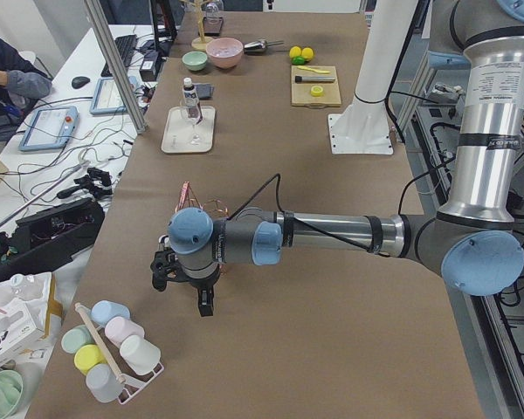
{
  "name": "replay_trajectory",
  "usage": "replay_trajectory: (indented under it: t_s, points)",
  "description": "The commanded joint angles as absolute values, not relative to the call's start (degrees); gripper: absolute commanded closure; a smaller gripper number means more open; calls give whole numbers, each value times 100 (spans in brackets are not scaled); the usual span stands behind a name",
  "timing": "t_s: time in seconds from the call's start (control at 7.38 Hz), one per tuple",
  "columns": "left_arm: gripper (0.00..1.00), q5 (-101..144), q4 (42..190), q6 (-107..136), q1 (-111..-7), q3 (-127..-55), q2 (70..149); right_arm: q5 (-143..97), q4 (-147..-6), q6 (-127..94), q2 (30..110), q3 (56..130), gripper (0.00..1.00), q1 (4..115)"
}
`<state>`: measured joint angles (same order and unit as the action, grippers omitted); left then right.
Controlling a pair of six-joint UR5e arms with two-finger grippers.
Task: Take tea from basket to plate
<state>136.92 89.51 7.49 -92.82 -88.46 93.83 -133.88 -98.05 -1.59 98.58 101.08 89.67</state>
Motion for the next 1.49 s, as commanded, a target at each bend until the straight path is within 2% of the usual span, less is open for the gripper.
replay_trajectory:
  t_s: [0.0, 1.35]
  points:
    - [2, 13693, 8965, 826, -9255, -8851, 9369, -13220, -9800, -167, 9844, 10160, 0, 8965]
    - [2, 13685, 9000, 826, -9237, -8728, 9369, -13061, -9809, -202, 9826, 10222, 0, 8974]
